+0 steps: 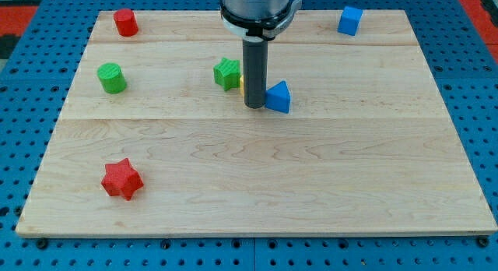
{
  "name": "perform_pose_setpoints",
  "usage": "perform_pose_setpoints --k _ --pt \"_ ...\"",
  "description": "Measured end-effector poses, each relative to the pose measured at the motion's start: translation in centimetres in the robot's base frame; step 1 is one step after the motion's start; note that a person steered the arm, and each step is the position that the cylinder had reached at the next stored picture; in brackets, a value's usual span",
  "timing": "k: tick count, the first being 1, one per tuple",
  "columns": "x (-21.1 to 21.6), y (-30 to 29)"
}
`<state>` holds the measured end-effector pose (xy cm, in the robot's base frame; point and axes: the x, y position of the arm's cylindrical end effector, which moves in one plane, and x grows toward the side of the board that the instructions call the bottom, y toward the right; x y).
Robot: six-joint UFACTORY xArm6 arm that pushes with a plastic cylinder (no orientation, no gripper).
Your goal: Move the blue triangle to the center right
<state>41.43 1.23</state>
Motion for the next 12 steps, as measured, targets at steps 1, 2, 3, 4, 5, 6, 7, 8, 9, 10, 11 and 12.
perform_pose_setpoints --k 1,2,3,4,5,6,7,8,9,10,11,12 --pt "0.5 5.7" --pt "0.7 8.3" --pt "1.0 8.3" --pt "1.0 8.3" --pt "1.0 8.0" --pt "1.0 8.0" --pt "1.0 8.0" --pt "1.0 7.9" --pt "1.0 7.7" --pt "-0.8 7.3" --pt "-2.7 8.5" --pt "-2.7 11.5"
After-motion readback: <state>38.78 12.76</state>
